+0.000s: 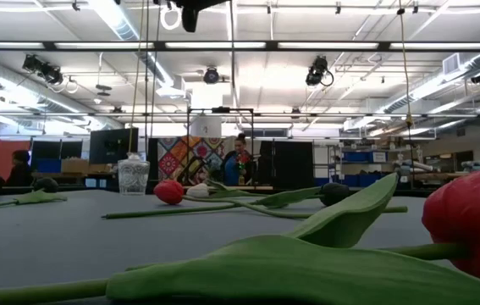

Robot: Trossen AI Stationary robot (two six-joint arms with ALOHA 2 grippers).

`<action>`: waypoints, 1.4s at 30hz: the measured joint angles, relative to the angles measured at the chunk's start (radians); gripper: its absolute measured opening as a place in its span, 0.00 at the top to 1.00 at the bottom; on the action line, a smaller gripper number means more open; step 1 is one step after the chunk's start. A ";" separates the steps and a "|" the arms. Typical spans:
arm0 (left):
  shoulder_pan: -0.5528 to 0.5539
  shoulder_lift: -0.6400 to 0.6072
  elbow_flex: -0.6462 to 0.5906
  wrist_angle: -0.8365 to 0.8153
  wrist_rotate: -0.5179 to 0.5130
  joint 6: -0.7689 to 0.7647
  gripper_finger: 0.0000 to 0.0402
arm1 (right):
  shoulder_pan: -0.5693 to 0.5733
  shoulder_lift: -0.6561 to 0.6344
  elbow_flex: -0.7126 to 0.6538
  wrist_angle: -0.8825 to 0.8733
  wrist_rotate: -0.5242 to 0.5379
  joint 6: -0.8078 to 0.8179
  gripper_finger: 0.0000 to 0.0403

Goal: Sort flowers into vase by color
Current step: Put the right white tulip into the transparent flower vase

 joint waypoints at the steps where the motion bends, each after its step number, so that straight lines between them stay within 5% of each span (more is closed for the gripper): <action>1: 0.000 -0.006 0.000 -0.002 0.000 0.006 1.00 | 0.002 -0.031 0.000 -0.049 0.021 -0.007 0.73; 7: 0.003 -0.018 0.000 -0.021 -0.026 0.055 1.00 | 0.038 -0.175 -0.019 -0.270 0.159 -0.013 0.76; 22: 0.013 -0.018 0.000 -0.015 -0.074 0.080 1.00 | 0.085 -0.449 -0.313 -0.192 0.243 0.017 0.76; 42: 0.012 -0.017 0.000 -0.005 -0.120 0.063 1.00 | 0.085 -0.481 -0.328 -0.145 0.241 0.050 0.75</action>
